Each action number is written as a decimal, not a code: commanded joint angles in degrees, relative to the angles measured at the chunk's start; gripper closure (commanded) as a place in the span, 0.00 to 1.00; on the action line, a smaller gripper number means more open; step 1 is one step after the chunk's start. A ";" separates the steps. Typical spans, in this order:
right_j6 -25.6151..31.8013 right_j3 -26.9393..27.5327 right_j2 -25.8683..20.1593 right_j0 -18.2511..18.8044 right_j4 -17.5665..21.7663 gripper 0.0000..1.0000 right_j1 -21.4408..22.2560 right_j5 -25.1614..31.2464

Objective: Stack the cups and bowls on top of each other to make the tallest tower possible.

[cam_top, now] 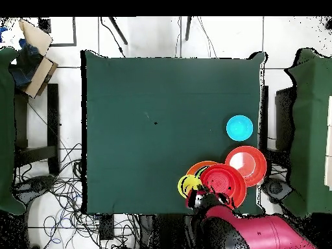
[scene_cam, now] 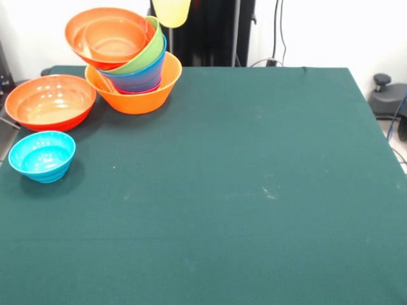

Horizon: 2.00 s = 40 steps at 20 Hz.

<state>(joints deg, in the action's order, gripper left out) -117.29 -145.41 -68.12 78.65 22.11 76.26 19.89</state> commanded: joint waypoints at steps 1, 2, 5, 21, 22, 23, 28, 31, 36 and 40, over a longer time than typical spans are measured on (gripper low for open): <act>8.37 -6.02 -4.17 0.67 8.47 1.00 -3.03 -3.80; 8.27 -5.97 -4.15 0.96 9.02 1.00 -3.30 -3.78; 7.33 -5.75 -3.00 1.51 12.12 1.00 -4.42 -4.11; 15.52 -0.87 -10.52 11.97 12.97 1.00 -11.95 5.30; 15.77 -1.44 -13.18 12.83 10.04 1.00 -10.95 5.68; 15.26 -1.90 -15.73 13.27 7.53 1.00 -10.00 5.97; 13.42 -2.13 -28.06 17.45 -1.76 1.00 -6.02 8.86; 9.27 0.05 -43.45 24.12 -8.36 1.00 -3.11 14.60; 0.28 6.16 -59.08 29.91 -9.35 1.00 -4.57 26.12; -1.26 9.56 -59.02 28.26 -8.41 1.00 -5.42 30.63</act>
<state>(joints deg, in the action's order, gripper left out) -117.29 -142.70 -114.70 109.53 14.83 71.35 39.30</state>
